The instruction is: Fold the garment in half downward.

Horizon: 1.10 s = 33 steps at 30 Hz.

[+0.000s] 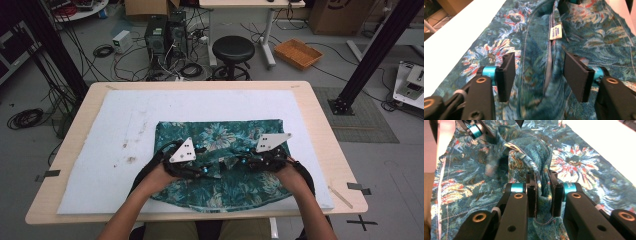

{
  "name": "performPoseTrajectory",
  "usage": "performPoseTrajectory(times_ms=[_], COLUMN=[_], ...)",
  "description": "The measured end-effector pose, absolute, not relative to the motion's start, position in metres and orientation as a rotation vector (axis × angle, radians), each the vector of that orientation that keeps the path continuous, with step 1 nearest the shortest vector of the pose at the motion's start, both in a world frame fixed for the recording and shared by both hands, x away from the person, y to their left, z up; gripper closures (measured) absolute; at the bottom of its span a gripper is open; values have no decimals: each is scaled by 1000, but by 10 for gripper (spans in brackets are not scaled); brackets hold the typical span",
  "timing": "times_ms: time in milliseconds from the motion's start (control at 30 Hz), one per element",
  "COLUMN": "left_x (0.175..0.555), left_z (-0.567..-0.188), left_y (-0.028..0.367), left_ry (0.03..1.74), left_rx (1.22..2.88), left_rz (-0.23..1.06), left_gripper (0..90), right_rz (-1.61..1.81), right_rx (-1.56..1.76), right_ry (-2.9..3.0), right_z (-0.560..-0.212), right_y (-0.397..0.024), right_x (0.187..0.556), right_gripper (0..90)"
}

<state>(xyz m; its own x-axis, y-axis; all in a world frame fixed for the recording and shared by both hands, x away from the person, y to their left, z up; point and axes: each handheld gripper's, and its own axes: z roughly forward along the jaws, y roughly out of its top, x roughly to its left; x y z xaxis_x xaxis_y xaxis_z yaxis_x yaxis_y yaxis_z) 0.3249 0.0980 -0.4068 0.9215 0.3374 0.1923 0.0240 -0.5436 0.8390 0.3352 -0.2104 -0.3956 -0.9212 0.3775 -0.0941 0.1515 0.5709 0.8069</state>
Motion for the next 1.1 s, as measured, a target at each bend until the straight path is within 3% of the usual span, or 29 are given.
performPoseTrajectory(times_ms=[267, 367, 400, 467, 533, 633, 667, 700, 733, 767, 867, 1033, 1100], left_x=[331, 337, 338, 335, 331, 326, 324, 324, 321, 319, 314, 309, 307], left_z=[-421, -426, -427, -426, -424, -420, -419, -419, -417, -416, -415, -413, -413], left_y=[99, 94, 92, 91, 89, 89, 89, 89, 90, 90, 90, 87, 87], left_ry=[342, 388, 384, 333, 315, 286, 277, 277, 245, 227, 172, 136, 124], left_rx=[2189, 2217, 2227, 2212, 2197, 2185, 2178, 2178, 2161, 2155, 2152, 2141, 2142], left_rz=[388, 364, 356, 389, 427, 496, 519, 519, 553, 570, 596, 617, 624], left_gripper=[274, 274, 313, 557, 669, 756, 774, 779, 779, 782, 781, 781, 781], right_rz=[1278, 1286, 1290, 1289, 1287, 1290, 1298, 1298, 1308, 1308, 1310, 1262, 1219], right_rx=[415, 397, 396, 404, 410, 445, 460, 460, 486, 533, 544, 481, 445], right_ry=[2537, 2539, 2542, 2542, 2550, 2564, 2563, 2563, 2564, 2545, 2526, 2608, 2640], right_z=[-395, -395, -394, -394, -395, -396, -397, -397, -397, -397, -397, -403, -406], right_y=[-211, -211, -211, -212, -214, -218, -218, -218, -219, -219, -217, -207, -201], right_x=[333, 333, 332, 332, 332, 333, 333, 333, 333, 335, 336, 336, 336], right_gripper=[808, 808, 808, 806, 785, 700, 632, 632, 534, 377, 263, 251, 379])
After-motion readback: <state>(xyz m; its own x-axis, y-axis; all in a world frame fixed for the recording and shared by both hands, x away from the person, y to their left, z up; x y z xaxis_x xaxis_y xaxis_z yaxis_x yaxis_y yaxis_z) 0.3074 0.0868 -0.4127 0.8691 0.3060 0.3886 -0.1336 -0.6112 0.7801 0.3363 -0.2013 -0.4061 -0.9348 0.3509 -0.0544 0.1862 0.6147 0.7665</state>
